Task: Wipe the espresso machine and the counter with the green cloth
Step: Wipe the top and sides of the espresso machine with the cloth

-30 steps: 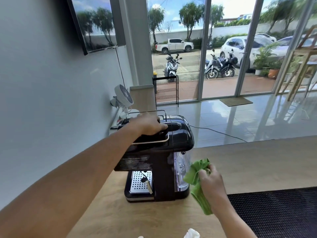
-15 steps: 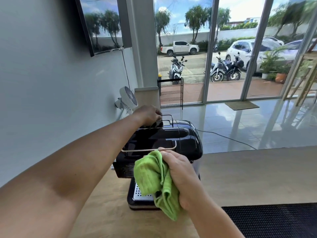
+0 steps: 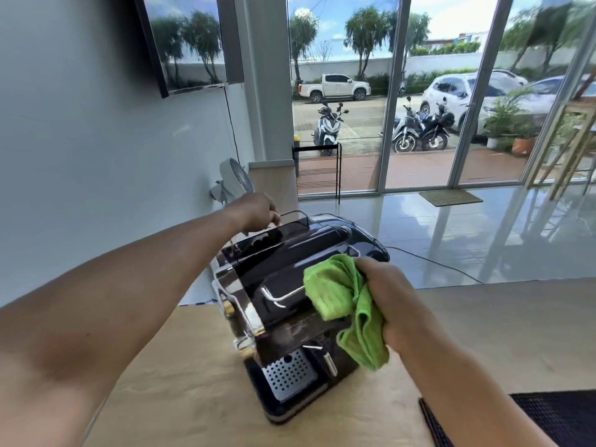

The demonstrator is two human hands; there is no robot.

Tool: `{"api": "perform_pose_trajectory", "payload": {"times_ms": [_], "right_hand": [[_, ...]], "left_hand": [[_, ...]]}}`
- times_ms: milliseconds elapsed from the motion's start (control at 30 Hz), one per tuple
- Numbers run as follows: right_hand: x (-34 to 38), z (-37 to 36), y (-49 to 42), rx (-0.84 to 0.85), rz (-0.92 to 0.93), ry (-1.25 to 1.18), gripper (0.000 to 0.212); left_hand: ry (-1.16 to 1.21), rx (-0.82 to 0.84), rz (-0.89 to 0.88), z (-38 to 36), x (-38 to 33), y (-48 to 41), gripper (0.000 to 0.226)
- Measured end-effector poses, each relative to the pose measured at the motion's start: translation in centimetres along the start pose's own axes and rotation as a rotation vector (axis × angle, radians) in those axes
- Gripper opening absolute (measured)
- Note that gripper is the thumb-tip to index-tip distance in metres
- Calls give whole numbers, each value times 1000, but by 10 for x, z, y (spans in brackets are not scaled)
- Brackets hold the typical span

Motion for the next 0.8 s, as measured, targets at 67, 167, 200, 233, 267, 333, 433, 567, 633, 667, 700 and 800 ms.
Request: {"api": "perform_pose_trajectory", "payload": {"times_ms": [67,167,200,233,267,333,433,567,633,667,700,800], "right_hand": [[13,14,-17,-46,11,63,30],[34,24,-39,-85,25,167,26],[40,27,-46,-102,33,192,25],[46,30,-53,-121,40,213,26],[51,32,-59,-137,46,234,27],[58,36,-71,-161,50,273,30],[65,41,-82,-178,30,328,33],[69,46,-86,-162,20,367,33],[71,45,-87,-149,11,388,35],[71,46,-87,-151,10,398,35],[71,46,-88,-152,8,405,34],[70,46,-88,-149,-7,422,27]], "left_hand": [[58,-1,55,0,13,6,17],[245,22,156,-4,34,15,15],[346,48,197,-8,40,19,14],[433,80,236,-12,43,24,15],[500,119,274,-18,46,28,19],[587,190,330,-29,46,38,28],[693,238,373,-37,43,52,33],[825,231,386,-39,38,63,31],[870,221,399,-41,38,66,32],[887,214,407,-43,39,67,31],[899,207,410,-43,40,68,32],[909,200,411,-44,38,69,33]]}}
Point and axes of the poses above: each hand's wrist, its own y-axis away from the middle knuckle, its own z-axis out of the back of the hand, x = y × z, the point moved 9 cm from there along -y, towards the middle knuckle, and after that the axes turned 5 degrees about x, right-handed, at the moved point
